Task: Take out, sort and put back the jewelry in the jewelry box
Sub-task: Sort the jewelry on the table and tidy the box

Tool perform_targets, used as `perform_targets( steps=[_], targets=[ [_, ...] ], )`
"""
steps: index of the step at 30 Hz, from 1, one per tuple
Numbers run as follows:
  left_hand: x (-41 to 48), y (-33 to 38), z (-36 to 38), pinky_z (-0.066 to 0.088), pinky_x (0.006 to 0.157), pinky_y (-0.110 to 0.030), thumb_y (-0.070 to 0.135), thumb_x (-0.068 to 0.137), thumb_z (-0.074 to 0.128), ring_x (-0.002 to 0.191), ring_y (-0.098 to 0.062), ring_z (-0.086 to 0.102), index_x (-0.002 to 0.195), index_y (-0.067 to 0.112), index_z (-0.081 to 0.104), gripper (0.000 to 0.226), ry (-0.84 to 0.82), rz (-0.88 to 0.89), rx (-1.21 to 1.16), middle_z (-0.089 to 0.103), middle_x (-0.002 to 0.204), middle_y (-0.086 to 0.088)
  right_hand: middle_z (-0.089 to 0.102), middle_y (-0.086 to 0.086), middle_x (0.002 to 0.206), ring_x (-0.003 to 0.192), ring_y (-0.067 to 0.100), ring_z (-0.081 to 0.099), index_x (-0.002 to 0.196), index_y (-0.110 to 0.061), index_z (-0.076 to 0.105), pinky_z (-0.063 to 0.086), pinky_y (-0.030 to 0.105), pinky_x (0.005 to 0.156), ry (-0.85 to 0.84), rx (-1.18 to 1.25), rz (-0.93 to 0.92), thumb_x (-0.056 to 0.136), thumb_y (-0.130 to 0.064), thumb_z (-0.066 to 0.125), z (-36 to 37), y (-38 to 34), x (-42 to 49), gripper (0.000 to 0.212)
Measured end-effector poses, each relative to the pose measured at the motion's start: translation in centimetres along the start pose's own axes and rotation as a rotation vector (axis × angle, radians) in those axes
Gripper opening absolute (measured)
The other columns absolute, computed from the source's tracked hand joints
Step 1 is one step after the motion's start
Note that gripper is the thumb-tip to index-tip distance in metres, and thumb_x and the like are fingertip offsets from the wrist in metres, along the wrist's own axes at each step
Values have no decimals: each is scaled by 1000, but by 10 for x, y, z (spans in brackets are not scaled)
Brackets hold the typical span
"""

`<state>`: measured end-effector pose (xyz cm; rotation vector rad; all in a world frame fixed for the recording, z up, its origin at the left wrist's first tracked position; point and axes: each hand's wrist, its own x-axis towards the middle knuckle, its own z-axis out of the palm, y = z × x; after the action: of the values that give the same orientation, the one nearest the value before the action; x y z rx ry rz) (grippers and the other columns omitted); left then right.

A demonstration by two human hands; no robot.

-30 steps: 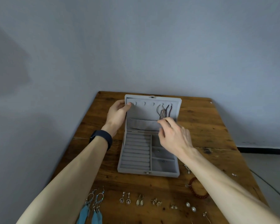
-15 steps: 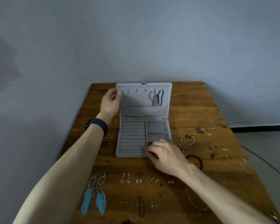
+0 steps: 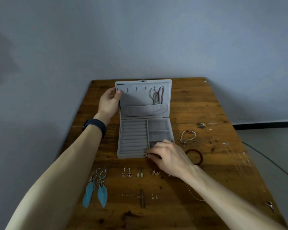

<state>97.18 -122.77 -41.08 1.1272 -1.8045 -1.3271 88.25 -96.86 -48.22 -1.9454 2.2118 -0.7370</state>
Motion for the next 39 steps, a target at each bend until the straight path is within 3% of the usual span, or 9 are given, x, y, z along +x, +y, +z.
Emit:
perform_targets(
  steps=[5,11,20,24,28,32,36,39],
  targets=[
    [-4,-3,3,48,106,-48,41,104,49,127,-25,53,144,17,47,47,-11,-7,50,54,141,-8,72,-8,102,86,15,57,116,-26,74,51,29,70,11,22,2,98,-35,61,4,-3,-5,25],
    [-16,-19,8,43,106,-35,45,104,46,132,-24,49,146,11,45,54,-18,-20,143,52,144,-9,72,-8,104,88,13,56,118,-26,73,51,29,71,4,44,5,100,-34,58,7,0,-7,25],
    [-25,-42,12,43,106,-38,55,103,38,128,-26,52,143,12,49,60,-76,-59,216,56,140,-9,71,-8,105,90,12,56,118,-26,73,45,23,72,2,46,-15,102,-33,55,7,3,-9,25],
    [-29,-41,16,37,111,-36,55,104,37,136,-26,45,151,14,38,63,-83,-94,206,47,150,-9,71,-6,107,95,15,59,120,-25,72,51,28,75,20,33,-20,101,-33,56,5,1,-12,26],
    [-49,-36,20,35,116,-43,45,101,52,143,-30,35,157,17,26,68,20,-79,259,32,157,-13,66,-8,120,109,11,59,128,-26,67,54,28,87,64,69,56,100,-35,57,-5,-3,-23,31],
    [-96,-23,32,37,112,-44,33,97,61,142,-32,33,155,20,28,68,128,62,404,30,157,-15,63,-13,124,113,3,56,130,-27,65,51,24,93,189,171,199,98,-39,56,-29,-1,-59,34],
    [-158,-12,67,37,115,-45,36,96,61,144,-28,29,155,21,30,68,-18,239,479,31,158,-12,68,-14,114,107,1,62,121,-23,69,54,24,90,378,218,338,95,-30,62,-51,5,-125,27],
    [-215,-4,103,35,116,-43,42,97,56,145,-23,29,154,24,30,66,-175,391,504,31,159,-6,71,-13,101,94,2,66,110,-23,73,52,15,80,527,159,507,90,-16,71,-62,9,-185,22]
  ],
)
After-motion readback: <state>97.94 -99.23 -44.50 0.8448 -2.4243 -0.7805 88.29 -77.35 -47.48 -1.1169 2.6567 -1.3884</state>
